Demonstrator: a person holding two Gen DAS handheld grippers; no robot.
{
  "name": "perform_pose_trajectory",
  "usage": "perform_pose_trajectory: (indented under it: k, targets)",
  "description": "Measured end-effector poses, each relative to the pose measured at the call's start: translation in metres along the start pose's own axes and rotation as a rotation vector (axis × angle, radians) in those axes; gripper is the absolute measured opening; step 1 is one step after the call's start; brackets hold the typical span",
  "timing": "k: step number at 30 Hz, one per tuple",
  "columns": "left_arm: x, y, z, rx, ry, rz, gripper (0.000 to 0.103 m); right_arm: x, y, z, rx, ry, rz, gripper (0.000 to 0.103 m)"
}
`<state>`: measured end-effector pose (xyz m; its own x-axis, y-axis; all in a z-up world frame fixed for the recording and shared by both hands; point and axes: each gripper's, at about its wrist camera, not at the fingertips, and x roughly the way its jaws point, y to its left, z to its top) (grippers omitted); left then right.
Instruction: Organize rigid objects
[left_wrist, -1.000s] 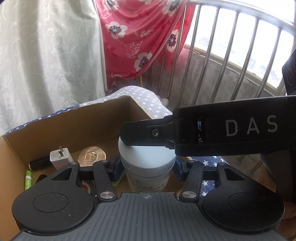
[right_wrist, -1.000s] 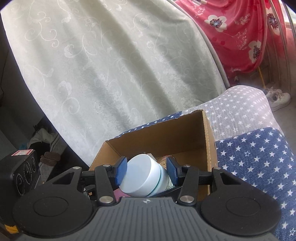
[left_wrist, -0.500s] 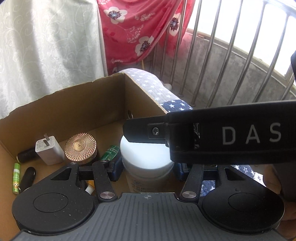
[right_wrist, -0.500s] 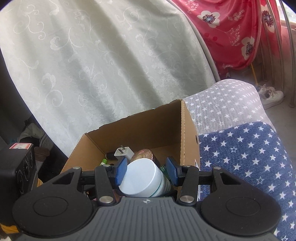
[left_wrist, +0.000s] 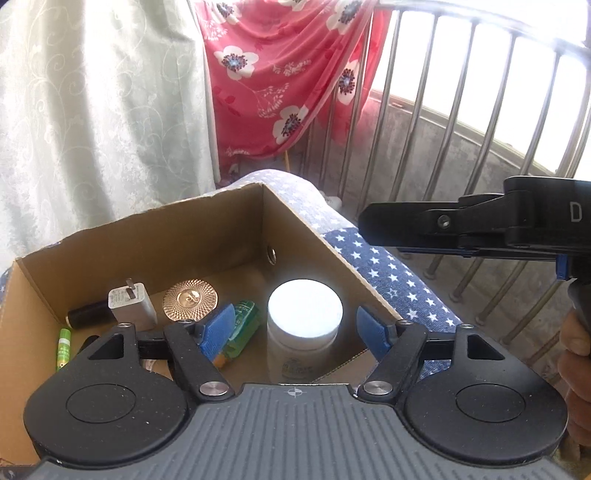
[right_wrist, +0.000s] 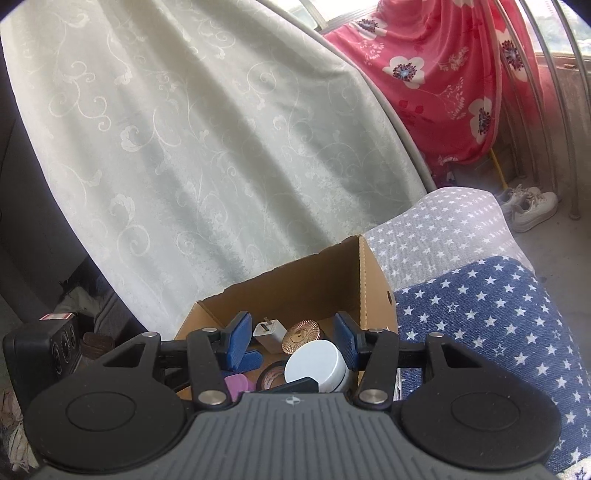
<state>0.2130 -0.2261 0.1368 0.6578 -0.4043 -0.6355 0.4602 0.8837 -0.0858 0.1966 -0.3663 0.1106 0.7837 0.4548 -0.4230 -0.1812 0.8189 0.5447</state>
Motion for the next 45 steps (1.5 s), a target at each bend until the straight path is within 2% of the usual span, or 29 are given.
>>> perform_pose_trajectory:
  k: [3, 4, 6, 7, 9, 13, 14, 16, 21, 26, 34, 45]
  targets:
    - [-0.031, 0.003, -0.008, -0.008, -0.053, 0.018, 0.084, -0.027, 0.01, -0.004, 0.004, -0.069, 0.01, 0.06]
    - [-0.04, 0.004, -0.011, -0.009, -0.069, 0.026, 0.09, -0.035, 0.014, -0.006, 0.003, -0.089, 0.013, 0.062]
    - [-0.06, 0.008, -0.018, -0.013, -0.103, 0.049, 0.098, -0.049, 0.023, -0.013, -0.001, -0.128, 0.014, 0.071]
    - [-0.069, 0.01, -0.021, -0.015, -0.116, 0.059, 0.099, -0.055, 0.027, -0.018, -0.005, -0.144, 0.012, 0.076]
    - [-0.085, 0.015, -0.029, -0.035, -0.134, 0.099, 0.101, -0.063, 0.036, -0.027, -0.02, -0.166, 0.003, 0.08]
    - [-0.105, 0.03, -0.047, -0.091, -0.162, 0.201, 0.103, -0.069, 0.058, -0.051, -0.072, -0.194, -0.046, 0.101]
    - [-0.107, 0.034, -0.051, -0.104, -0.165, 0.226, 0.103, -0.068, 0.066, -0.058, -0.1, -0.198, -0.066, 0.103]
    - [-0.109, 0.043, -0.06, -0.14, -0.166, 0.277, 0.103, -0.063, 0.081, -0.069, -0.154, -0.2, -0.108, 0.103]
    - [-0.103, 0.069, -0.074, -0.224, -0.139, 0.321, 0.103, -0.036, 0.107, -0.09, -0.263, -0.175, -0.224, 0.103]
    - [-0.103, 0.072, -0.082, -0.208, -0.148, 0.363, 0.103, -0.001, 0.121, -0.106, -0.337, -0.121, -0.333, 0.103]
    - [-0.106, 0.071, -0.083, -0.173, -0.176, 0.415, 0.103, 0.023, 0.126, -0.106, -0.361, -0.08, -0.364, 0.103]
    - [-0.101, 0.075, -0.081, -0.177, -0.16, 0.421, 0.103, 0.028, 0.124, -0.103, -0.36, -0.072, -0.374, 0.103]
